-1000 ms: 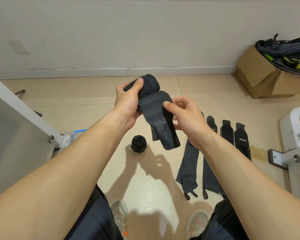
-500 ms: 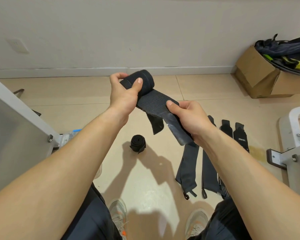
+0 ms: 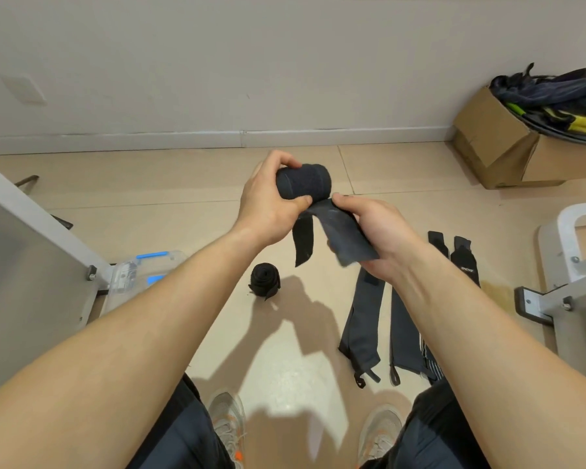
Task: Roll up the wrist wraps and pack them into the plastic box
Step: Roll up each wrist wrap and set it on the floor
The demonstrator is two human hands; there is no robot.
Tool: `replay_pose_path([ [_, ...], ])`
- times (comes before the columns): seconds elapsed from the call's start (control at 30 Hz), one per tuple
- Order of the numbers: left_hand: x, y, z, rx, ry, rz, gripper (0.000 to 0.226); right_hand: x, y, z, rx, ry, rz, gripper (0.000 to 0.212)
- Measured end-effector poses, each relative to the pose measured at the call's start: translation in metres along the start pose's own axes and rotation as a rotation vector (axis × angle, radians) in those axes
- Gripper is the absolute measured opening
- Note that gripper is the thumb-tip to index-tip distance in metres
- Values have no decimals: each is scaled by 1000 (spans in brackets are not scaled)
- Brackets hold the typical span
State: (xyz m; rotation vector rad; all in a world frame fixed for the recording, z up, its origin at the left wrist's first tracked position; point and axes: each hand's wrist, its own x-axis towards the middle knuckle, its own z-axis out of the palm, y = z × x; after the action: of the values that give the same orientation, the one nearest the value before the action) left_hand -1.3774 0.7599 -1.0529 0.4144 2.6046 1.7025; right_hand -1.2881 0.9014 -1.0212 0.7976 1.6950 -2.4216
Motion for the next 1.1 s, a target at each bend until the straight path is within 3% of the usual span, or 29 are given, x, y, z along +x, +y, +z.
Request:
replay_pose_path([
  [0.2,-2,6,0,-273,-69,-213,40,4,3,-3,74,-60,-22,18],
  [0.33,-4,13,-4,-331,-61,-280,36,3,11,1,71,-52,-65,18],
  [0.53,-10,17,-8,-318,-138,-163,19,2,12,1,144,-37,-59,21],
  [0.77,-11,7,-25,-111,-365,93,53,-2,8,-4,204,-32,0,25],
  [0.9,-16,3,-20,120,-322,229,61,-4,8,-4,223,-19,20,24],
  [1.1,-8,-6,-17,269,-303,358,67,-5,9,-4,239,-22,55,27],
])
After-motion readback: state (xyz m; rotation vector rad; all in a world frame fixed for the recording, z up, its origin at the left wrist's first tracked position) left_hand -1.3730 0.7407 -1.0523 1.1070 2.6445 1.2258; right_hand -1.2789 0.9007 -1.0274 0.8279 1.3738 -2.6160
